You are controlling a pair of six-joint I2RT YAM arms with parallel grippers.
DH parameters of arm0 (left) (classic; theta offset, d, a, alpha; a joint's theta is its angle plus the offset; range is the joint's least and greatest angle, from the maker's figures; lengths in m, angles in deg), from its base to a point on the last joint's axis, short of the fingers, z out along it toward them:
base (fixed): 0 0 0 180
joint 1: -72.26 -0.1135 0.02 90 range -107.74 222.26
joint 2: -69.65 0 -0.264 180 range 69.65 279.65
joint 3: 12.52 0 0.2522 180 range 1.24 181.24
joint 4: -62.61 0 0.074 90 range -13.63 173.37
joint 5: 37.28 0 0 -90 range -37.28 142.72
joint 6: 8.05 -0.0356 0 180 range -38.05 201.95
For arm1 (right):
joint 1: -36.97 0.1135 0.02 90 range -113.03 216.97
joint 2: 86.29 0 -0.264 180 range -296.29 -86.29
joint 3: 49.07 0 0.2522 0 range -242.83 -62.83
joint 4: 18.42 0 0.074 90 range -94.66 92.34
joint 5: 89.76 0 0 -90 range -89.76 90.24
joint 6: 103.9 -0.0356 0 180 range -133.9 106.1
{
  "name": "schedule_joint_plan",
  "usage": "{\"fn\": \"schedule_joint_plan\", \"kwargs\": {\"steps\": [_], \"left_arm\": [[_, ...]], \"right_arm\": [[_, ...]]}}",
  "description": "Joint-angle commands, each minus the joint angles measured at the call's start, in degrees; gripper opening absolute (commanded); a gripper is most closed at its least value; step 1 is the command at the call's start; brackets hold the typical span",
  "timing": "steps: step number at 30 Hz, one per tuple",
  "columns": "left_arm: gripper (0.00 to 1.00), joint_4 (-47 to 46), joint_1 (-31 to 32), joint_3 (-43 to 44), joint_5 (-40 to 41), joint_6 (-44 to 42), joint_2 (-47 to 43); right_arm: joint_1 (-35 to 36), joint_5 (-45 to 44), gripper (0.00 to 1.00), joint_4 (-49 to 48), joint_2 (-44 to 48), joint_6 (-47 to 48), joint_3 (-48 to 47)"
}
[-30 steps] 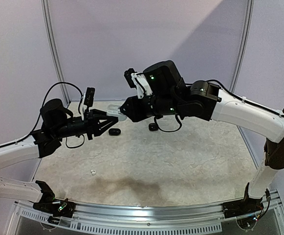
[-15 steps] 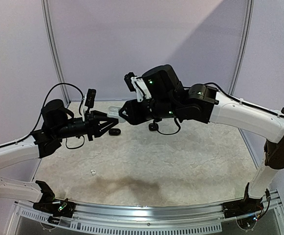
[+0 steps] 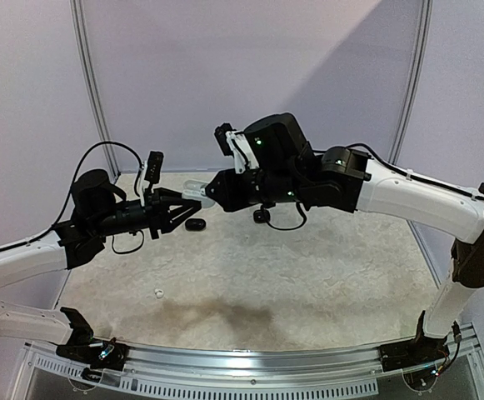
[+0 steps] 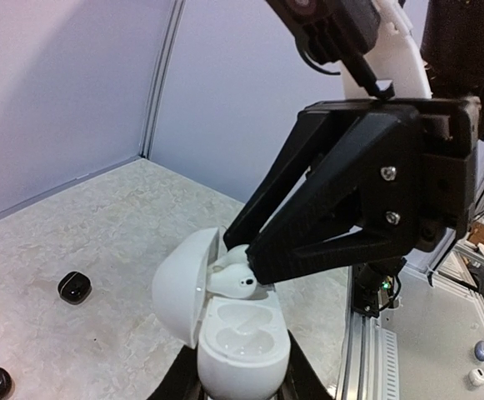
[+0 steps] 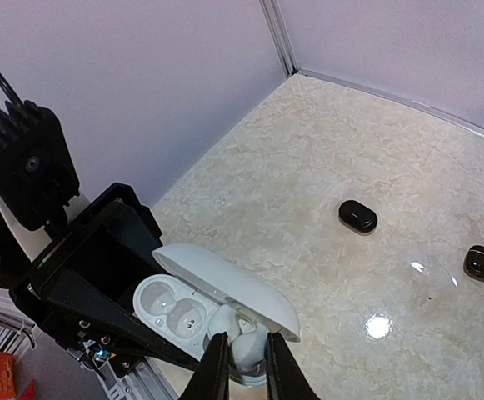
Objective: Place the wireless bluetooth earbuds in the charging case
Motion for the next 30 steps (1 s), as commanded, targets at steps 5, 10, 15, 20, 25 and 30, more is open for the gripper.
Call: {"fn": "schedule_joint_plan", "kwargs": {"steps": [5, 10, 15, 20, 25, 30], "left_arm": [[0.0, -4.8, 0.5, 1.2, -1.2, -1.7, -1.0], [0.0, -3.0, 0.6, 1.1, 0.4, -2.8, -1.3], [0.0, -0.2, 0.6, 1.5, 1.3, -4.1, -1.5], [0.0, 0.0, 0.8, 1.6, 1.1, -4.7, -1.3], [0.0, 0.8, 0.8, 1.4, 1.4, -4.6, -1.5], [0.0, 0.8, 0.9, 1.2, 1.8, -4.5, -1.6]], "right_arm": [[1.1, 2.6, 0.0, -1.1, 1.6, 0.5, 3.0], [1.1, 1.1, 0.0, -3.0, 3.6, 1.9, 3.9], [1.1, -0.7, 0.0, -4.8, 5.8, 2.6, 5.5], [1.1, -1.4, 0.0, -6.9, 6.6, 3.4, 6.0], [1.1, -1.8, 0.0, -8.6, 6.6, 4.1, 6.1], [1.1, -2.1, 0.0, -8.2, 6.3, 4.3, 6.2]]}}
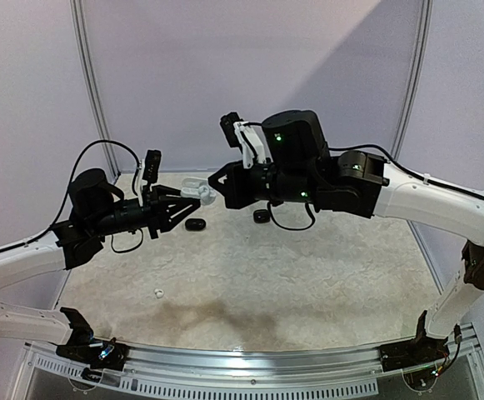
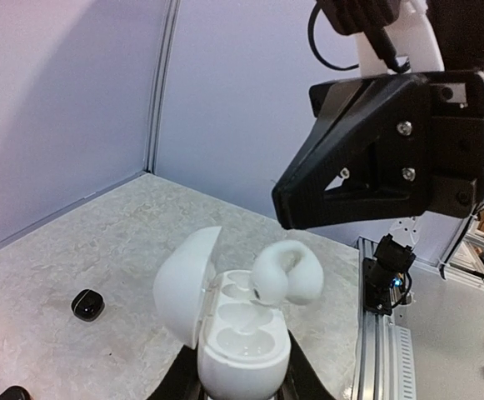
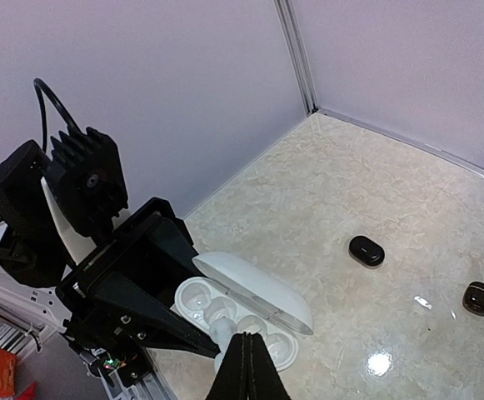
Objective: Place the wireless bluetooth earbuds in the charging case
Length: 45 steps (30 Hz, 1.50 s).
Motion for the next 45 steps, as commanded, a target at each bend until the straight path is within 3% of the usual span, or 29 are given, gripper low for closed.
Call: {"fn": "schedule_joint_plan", "kwargs": {"steps": [1, 11, 14, 22, 45], "left_arm": [[0.0, 0.8, 0.7, 1.1, 0.7, -0.4, -0.8], [0.0, -2.5, 0.8, 0.4, 1.3, 4.8, -0.6], [0.0, -2.8, 0.8, 0.2, 1.1, 5.2, -0.5], [0.0, -2.1, 0.8, 0.2, -0.1, 2.5, -0.7], [0.0, -1.9, 0.9, 0.2, -0.6, 1.9, -1.4]], "right_arm": [[0.4, -1.3, 0.0, -0.7, 1.1, 0.8, 1.0], [0.4, -2.0, 0.0, 0.4, 0.6, 0.5, 0.1], [0.4, -3.0, 0.05, 1.0, 1.1, 0.7, -0.4], [0.0, 1.1, 0.3, 1.2, 1.9, 1.7, -1.5], [-1.7, 7.0, 0.25, 1.0, -2.7, -0.9, -2.8]]}}
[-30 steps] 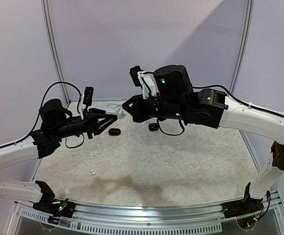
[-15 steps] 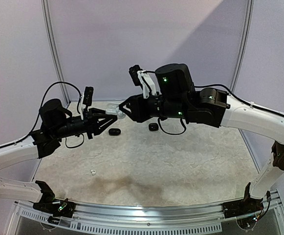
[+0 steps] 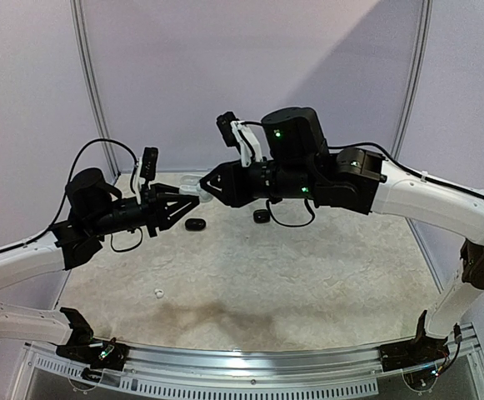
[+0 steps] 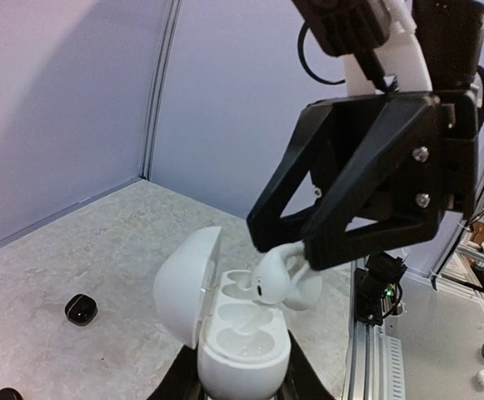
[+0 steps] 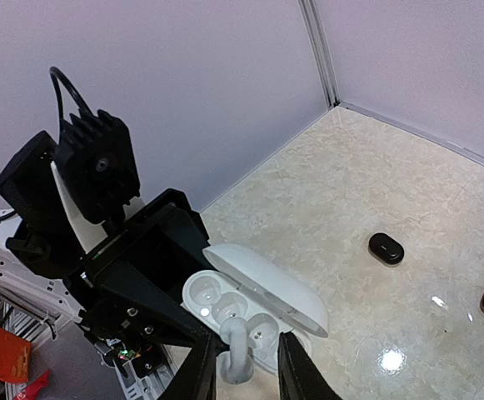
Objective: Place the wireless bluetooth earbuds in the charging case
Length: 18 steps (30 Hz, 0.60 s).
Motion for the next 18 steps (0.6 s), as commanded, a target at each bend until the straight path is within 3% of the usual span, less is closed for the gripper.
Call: {"fn": "schedule_joint_plan", "kwargs": {"steps": [1, 3, 9, 18], "left_arm": [[0.0, -0.5, 0.8, 0.2, -0.5, -0.8, -1.0], [0.0, -0.5, 0.8, 0.1, -0.5, -0.8, -1.0], [0.0, -0.5, 0.9, 0.1, -0.4, -0.9, -1.1], [0.0, 0.8, 0.9, -0.3, -3.2, -2.9, -1.4]], "right_arm": [[-0.4, 1.2, 0.25, 1.2, -2.2, -1.1, -1.7], [-0.4, 1.2, 0.23, 1.2, -2.3, -1.1, -1.5], [-0.4, 4.2, 0.01, 0.7, -2.1, -0.7, -1.4], [-0.6, 4.5, 0.0, 2.8, 0.5, 3.4, -1.6]]}}
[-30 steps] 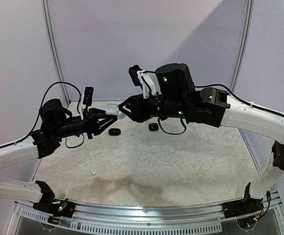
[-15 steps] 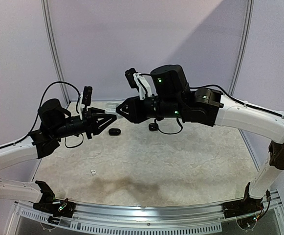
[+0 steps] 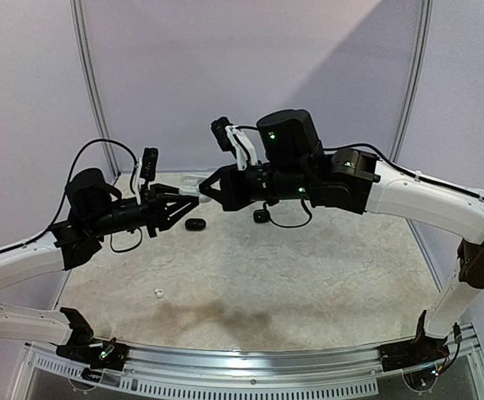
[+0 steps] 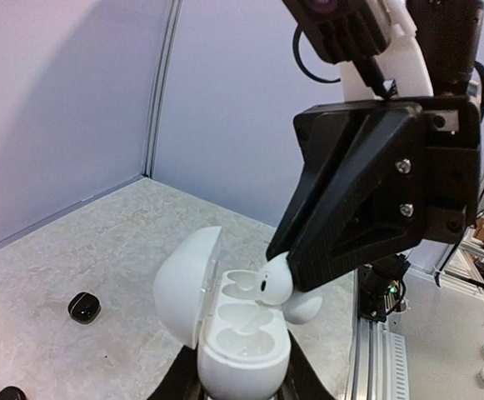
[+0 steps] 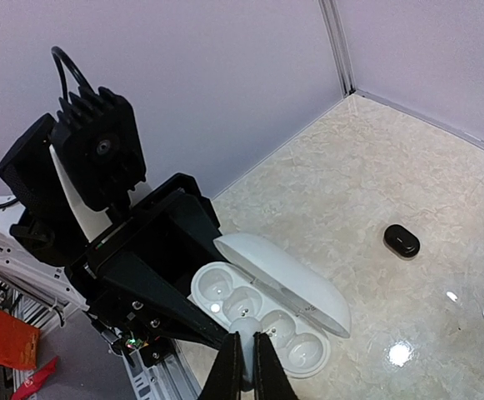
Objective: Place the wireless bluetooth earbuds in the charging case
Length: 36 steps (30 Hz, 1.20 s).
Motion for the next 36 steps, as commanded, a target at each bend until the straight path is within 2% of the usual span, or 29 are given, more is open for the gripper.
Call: {"fn": "schedule_joint_plan", "kwargs": {"steps": [1, 10, 16, 19, 23, 36], "left_arm": [[0.0, 0.7, 0.9, -0.3, -3.7, -2.6, -1.0], [0.0, 1.6, 1.3, -0.6, -10.6, -4.2, -1.7], [0.0, 0.3, 1.4, -0.1, -17.3, -6.5, -1.1], [0.0, 1.3, 1.4, 0.5, -19.6, -9.8, -0.9], [0.0, 1.7, 1.4, 0.8, -20.6, -10.8, -0.8], [0.0, 0.9, 1.3, 0.9, -21.4, -10.3, -0.3]], "right_arm": [[-0.2, 0.6, 0.0, 2.8, 3.2, 4.8, -1.0], [-0.2, 7.8, 0.0, 0.3, 9.2, 15.7, 1.4], [0.4, 18.0, 0.0, 3.4, 8.9, 28.4, 1.7], [0.9, 17.3, 0.0, 5.2, 9.0, 35.0, 1.4], [1.2, 15.7, 0.0, 6.8, 8.5, 38.9, 0.9], [2.1, 12.0, 0.0, 10.7, 5.3, 44.4, 0.9]]}}
